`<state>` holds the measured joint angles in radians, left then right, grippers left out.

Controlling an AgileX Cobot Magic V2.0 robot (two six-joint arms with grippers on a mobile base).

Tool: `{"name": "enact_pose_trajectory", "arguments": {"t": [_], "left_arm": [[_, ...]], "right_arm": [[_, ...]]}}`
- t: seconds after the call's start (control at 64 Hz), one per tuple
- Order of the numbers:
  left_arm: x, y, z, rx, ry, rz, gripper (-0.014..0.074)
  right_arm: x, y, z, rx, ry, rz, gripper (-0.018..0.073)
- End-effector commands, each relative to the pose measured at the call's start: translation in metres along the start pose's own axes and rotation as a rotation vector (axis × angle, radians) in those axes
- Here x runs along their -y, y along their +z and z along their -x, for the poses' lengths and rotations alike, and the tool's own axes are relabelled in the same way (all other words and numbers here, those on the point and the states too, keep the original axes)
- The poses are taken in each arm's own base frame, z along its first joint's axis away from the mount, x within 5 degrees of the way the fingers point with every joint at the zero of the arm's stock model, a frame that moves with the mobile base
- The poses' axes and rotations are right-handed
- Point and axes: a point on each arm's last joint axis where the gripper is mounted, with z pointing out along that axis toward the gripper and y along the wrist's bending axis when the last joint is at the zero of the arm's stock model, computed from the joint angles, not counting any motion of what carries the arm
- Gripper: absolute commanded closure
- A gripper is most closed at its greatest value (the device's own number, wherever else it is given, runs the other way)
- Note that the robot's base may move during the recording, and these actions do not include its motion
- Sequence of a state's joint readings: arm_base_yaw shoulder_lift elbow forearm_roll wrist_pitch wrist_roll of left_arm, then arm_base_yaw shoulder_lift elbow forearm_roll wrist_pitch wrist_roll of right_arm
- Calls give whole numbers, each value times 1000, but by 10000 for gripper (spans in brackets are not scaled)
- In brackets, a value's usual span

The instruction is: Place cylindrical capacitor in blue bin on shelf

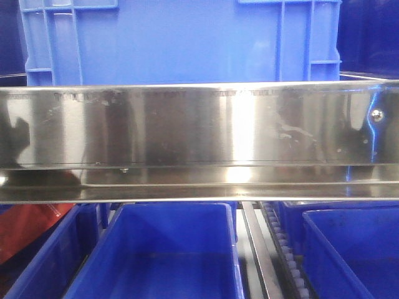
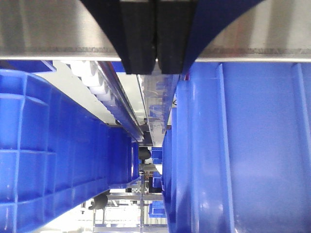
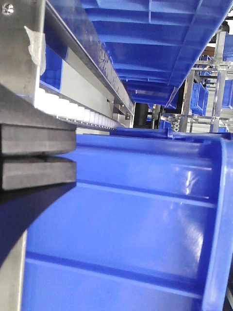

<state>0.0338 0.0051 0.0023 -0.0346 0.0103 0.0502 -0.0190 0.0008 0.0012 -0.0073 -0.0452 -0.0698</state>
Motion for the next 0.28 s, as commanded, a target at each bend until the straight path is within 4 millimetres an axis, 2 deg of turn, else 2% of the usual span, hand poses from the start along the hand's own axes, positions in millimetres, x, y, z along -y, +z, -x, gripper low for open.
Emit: {"name": "enact_pose_trajectory", "arguments": {"t": [0.0,0.265], "left_arm": [[0,-1,3,32,4,4,708],[0,-1,3,32,4,4,708]], "right_arm": [[1,0,2,24,7,-9,721],[1,0,2,24,7,-9,721]]}}
